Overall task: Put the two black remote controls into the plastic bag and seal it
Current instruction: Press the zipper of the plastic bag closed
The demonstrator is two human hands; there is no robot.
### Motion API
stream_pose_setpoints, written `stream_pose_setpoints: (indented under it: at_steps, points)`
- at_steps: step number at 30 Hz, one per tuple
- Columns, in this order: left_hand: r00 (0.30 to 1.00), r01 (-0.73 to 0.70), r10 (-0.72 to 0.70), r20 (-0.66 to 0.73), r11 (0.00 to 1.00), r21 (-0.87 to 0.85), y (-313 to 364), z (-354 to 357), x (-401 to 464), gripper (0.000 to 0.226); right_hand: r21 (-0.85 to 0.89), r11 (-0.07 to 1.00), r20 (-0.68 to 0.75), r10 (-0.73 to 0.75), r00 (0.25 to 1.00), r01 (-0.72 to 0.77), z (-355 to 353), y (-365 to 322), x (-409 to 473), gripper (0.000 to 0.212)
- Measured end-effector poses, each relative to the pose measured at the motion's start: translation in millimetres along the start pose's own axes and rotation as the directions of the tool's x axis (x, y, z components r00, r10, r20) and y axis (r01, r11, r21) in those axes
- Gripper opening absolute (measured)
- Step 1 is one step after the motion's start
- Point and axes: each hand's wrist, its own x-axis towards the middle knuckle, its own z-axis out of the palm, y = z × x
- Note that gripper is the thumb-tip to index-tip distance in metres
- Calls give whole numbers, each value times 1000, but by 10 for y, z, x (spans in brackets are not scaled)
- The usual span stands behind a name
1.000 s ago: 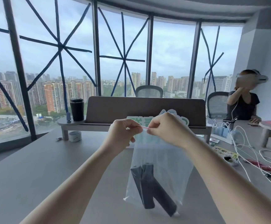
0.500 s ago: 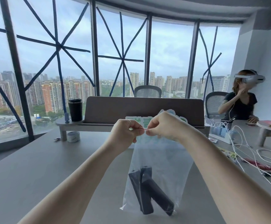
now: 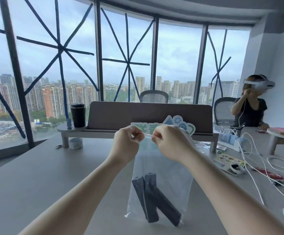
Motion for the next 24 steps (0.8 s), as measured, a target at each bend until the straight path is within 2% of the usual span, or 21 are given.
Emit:
stream_pose_setpoints:
  at_steps: [8,16,24]
  points:
    - [983,54,-55,-173,998,-11,-275,-344,179,12,-95,995,-1,31,1000,-31,-70,330,-96,19]
    - [968,68,-75,-240,997,-38,-495,-619,202,12,-122,992,18,-33,999,35,-61,261,-109,21]
    - [962,115,-146,-232,983,-141,-826,-835,298,15,-93,996,-39,-3,999,-1,89,105,1,24]
